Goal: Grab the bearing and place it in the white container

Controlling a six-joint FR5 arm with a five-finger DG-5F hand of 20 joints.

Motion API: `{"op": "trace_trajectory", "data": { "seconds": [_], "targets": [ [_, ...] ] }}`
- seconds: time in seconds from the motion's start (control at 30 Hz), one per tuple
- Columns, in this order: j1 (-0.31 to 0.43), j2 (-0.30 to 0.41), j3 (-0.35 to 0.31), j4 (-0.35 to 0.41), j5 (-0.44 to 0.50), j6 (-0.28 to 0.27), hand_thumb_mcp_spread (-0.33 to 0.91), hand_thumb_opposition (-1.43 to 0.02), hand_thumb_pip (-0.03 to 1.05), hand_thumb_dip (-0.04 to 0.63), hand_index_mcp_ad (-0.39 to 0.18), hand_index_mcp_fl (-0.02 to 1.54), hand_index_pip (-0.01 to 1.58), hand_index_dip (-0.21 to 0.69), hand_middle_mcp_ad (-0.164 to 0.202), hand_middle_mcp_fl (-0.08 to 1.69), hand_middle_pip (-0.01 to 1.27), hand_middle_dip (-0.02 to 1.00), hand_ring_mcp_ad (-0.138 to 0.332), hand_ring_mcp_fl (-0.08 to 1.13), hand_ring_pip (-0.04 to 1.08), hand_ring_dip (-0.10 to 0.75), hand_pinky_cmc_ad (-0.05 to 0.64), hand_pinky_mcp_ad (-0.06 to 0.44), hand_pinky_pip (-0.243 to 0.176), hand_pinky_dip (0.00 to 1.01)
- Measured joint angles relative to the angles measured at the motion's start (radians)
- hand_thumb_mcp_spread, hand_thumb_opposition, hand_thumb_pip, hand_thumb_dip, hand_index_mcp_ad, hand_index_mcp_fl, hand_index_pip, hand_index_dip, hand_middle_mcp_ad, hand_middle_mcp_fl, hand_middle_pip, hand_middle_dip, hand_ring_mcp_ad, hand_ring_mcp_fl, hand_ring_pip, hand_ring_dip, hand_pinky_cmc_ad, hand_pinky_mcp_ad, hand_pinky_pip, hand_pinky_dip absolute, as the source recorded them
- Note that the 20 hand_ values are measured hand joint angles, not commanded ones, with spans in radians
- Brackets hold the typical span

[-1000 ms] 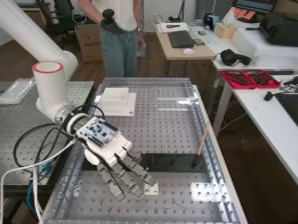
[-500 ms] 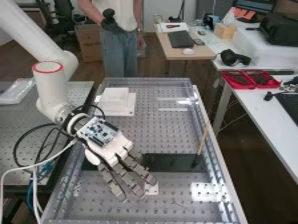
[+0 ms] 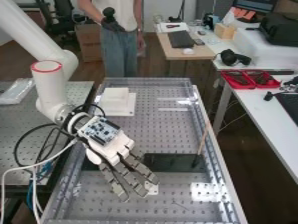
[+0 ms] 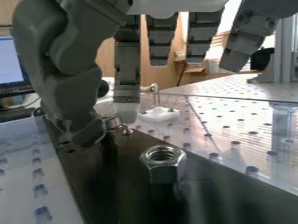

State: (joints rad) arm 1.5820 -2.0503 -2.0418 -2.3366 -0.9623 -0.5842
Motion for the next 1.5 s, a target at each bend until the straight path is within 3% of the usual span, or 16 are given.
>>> {"op": "trace_trajectory", "data": {
  "seconds": [0.3,0.6,0.97,1.5],
  "targets": [
    [0.003,0.027,-0.009,0.013,-0.01,-0.014,0.39,-0.84,0.59,0.298,-0.056,0.18,1.53,0.213,0.042,0.01,0.13,0.18,0.155,0.0,0.09,0.072,0.344,0.281,-0.075,0.22],
    [0.026,0.1,-0.023,0.0,-0.03,-0.046,0.4,-0.84,0.58,0.3,-0.056,0.2,1.51,0.213,0.045,0.01,0.13,0.19,0.154,0.0,0.09,0.072,0.344,0.279,-0.063,0.22],
    [0.114,0.199,-0.052,-0.06,-0.047,-0.094,0.4,-0.85,0.58,0.3,-0.056,0.21,1.51,0.215,0.042,0.01,0.13,0.19,0.147,0.0,0.1,0.08,0.344,0.283,-0.059,0.23],
    [0.282,0.285,-0.094,-0.159,0.028,-0.067,0.4,-0.84,0.58,0.3,-0.052,0.23,1.49,0.215,0.042,0.01,0.13,0.19,0.143,0.0,0.1,0.08,0.347,0.281,-0.059,0.22]
  ]
}}
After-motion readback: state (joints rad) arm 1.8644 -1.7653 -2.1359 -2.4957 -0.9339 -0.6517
